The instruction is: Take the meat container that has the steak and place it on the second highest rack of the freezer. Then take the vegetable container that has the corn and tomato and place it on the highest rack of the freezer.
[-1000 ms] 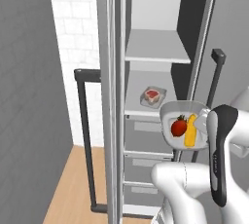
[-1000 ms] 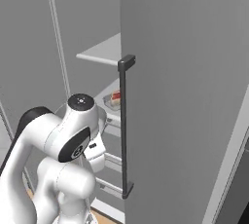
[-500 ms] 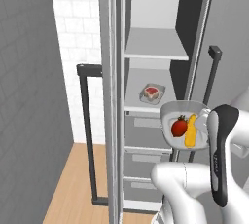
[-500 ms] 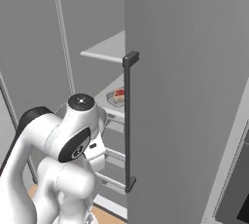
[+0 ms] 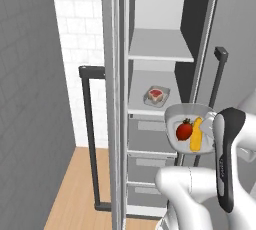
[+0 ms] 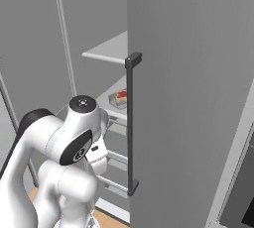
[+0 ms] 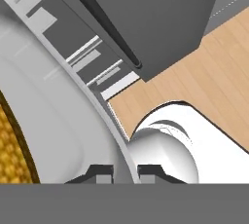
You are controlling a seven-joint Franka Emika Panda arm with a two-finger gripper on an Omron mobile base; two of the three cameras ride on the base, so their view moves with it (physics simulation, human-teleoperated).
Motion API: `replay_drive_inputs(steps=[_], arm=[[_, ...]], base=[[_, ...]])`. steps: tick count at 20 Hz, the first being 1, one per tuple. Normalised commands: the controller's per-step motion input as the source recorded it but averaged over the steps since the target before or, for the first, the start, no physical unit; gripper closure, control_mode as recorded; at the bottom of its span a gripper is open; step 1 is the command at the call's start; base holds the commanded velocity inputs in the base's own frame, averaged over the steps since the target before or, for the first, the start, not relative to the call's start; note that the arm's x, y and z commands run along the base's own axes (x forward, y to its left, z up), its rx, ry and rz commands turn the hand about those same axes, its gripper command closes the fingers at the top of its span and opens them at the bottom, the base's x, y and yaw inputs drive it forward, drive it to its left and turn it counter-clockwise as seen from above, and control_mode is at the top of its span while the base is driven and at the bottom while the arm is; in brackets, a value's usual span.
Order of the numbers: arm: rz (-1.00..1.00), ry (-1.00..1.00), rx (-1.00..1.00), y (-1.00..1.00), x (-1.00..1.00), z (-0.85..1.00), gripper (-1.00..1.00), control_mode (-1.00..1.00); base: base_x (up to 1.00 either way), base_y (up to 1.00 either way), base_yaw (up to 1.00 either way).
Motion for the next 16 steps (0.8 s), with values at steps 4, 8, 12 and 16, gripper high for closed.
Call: replay_drive_inputs(steps=[4,8,12,16], arm=[[0.00,-0.01,-0.01,0.04,0.00,0.15,1.00,-1.00],[0.00,0.00,-0.14,0.10,0.15,0.64,1.00,-1.00],[-0.01,-0.10,-0.12,0.08,0.10,0.72,1.00,-1.00],[-0.07,-0.17,-0.01,0.02,0.00,0.51,1.00,-1.00]], base=[[0.00,0.00,0.00],[0.00,0.00,0.00],[0.00,0.00,0.00],[0.00,0.00,0.00]])
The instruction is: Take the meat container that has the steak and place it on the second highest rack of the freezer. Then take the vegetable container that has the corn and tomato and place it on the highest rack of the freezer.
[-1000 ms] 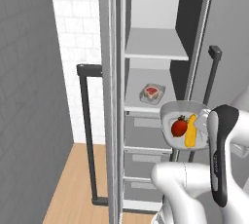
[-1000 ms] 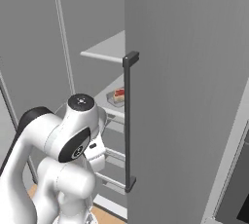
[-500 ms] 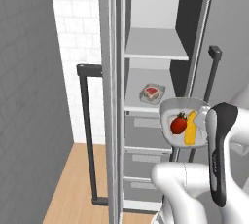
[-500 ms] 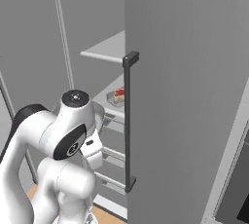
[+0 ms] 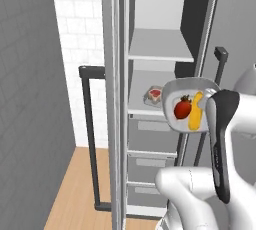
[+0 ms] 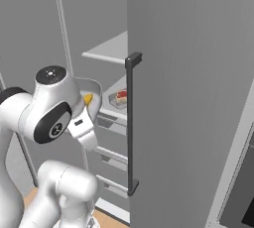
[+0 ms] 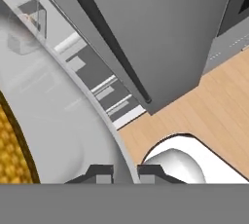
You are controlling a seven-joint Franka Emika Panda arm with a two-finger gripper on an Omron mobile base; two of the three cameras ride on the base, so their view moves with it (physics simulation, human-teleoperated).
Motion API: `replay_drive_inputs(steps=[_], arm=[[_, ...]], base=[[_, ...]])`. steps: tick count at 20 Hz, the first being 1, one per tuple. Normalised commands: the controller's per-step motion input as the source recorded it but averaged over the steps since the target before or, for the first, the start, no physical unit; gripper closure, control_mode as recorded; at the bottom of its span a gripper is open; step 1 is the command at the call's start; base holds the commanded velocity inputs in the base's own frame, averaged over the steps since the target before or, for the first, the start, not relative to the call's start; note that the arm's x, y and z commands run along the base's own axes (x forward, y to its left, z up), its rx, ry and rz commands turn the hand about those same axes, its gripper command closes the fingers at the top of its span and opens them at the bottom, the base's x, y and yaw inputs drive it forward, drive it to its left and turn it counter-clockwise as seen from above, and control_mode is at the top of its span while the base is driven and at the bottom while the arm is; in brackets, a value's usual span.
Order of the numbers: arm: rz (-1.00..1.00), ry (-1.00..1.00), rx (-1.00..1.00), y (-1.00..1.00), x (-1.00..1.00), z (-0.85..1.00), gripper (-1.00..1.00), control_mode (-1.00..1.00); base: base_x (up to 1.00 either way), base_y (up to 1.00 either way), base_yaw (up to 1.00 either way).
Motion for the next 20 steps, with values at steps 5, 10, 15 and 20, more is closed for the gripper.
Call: replay_drive_inputs(steps=[5,10,15,20], arm=[[-0.12,-0.07,0.00,-0.13,0.46,0.06,1.00,-1.00],[-0.15,-0.06,0.00,0.00,0.97,0.02,1.00,-1.00],[-0.08,-0.04,0.01,0.00,0.66,0.32,1.00,-1.00],[0.00,0.03,0.07,0.00,0.05,0.45,1.00,-1.00]], base=[[0.00,0.00,0.00],[0.00,0.00,0.00],[0.00,0.00,0.00],[0.00,0.00,0.00]])
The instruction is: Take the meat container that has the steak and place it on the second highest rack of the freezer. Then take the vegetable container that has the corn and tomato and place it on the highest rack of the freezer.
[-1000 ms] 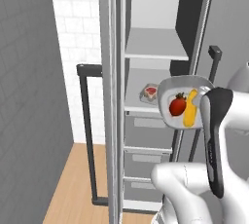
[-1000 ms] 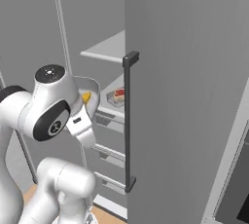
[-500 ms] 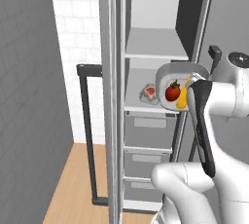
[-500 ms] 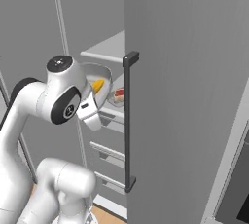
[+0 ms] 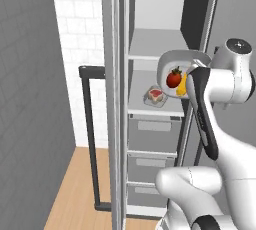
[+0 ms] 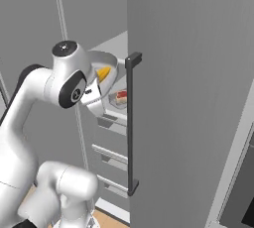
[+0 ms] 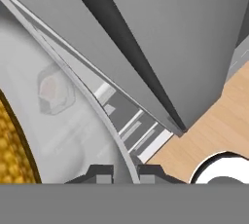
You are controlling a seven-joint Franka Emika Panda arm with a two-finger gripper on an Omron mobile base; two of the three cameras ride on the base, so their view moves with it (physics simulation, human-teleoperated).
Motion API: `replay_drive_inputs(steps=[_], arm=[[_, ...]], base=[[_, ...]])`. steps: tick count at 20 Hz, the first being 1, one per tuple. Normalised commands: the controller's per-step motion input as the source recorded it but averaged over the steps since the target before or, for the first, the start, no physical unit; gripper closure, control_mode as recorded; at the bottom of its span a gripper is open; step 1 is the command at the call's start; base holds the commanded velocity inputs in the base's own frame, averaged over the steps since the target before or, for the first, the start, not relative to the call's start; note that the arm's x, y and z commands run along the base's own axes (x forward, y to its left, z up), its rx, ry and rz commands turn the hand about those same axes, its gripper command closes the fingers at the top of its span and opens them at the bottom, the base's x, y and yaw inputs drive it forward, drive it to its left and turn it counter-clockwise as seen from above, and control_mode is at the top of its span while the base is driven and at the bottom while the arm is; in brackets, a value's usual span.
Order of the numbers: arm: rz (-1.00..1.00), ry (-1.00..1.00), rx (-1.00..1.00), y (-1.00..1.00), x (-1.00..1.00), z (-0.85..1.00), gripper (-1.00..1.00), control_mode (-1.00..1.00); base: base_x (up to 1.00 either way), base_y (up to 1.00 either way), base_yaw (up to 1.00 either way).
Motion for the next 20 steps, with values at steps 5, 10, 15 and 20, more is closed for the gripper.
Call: replay_drive_inputs(steps=[5,10,15,20], arm=[[0.00,0.00,0.04,0.05,0.19,0.62,1.00,-1.00],[0.00,0.00,0.01,0.18,0.11,0.39,1.00,-1.00],[0.00,-0.05,0.00,0.33,0.43,-0.01,1.00,-1.00],[-0.02,-0.03,0.00,0.05,0.78,0.00,1.00,-1.00]], base=[[0.00,0.00,0.00],[0.00,0.00,0.00],[0.00,0.00,0.00],[0.00,0.00,0.00]])
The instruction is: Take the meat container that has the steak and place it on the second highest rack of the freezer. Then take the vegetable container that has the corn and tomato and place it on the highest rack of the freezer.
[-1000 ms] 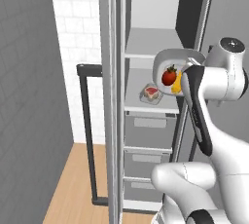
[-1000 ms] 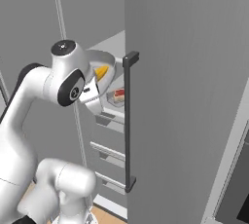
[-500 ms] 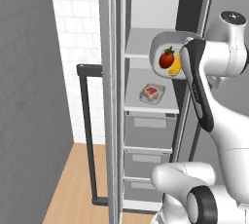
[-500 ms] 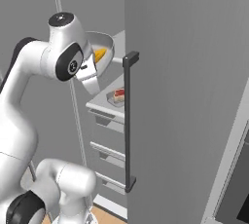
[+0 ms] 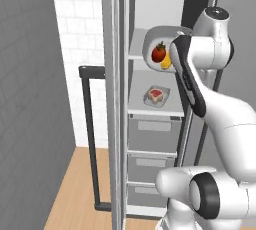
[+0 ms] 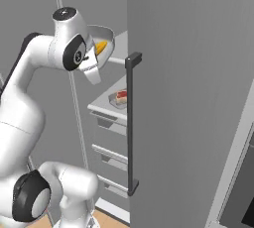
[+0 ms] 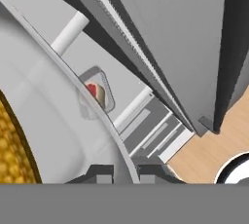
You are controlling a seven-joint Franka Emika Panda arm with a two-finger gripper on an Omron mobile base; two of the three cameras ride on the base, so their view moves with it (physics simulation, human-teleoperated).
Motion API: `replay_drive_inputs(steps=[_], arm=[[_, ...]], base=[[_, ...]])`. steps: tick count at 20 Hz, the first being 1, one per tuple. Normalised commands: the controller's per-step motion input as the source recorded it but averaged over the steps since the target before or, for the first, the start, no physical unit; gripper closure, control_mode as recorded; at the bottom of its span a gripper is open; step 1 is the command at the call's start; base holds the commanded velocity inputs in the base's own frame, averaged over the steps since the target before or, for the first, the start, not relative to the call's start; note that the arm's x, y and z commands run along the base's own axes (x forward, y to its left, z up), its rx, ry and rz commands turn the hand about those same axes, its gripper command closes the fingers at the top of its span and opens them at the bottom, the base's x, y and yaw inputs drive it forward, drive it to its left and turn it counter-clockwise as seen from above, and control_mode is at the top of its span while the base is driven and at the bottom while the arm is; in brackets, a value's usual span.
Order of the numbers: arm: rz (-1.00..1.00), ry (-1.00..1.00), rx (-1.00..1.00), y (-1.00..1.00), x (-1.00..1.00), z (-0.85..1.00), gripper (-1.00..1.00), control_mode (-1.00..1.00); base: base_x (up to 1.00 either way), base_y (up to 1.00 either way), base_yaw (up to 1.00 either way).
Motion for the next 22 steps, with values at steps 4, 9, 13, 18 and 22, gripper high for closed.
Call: replay_drive_inputs(steps=[4,9,13,18,22], arm=[[-0.07,0.00,0.00,-0.02,0.87,0.00,1.00,-1.00],[-0.10,0.00,0.00,-0.11,0.76,0.00,1.00,-1.00],[-0.04,0.14,0.02,-0.25,0.64,0.04,1.00,-1.00],[0.00,0.12,0.07,-0.15,0.58,0.01,1.00,-1.00],[0.00,0.03,0.01,-0.07,0.67,-0.01,1.00,-1.00]], base=[[0.00,0.00,0.00],[0.00,0.00,0.00],[0.00,0.00,0.00],[0.00,0.00,0.00],[0.00,0.00,0.00]])
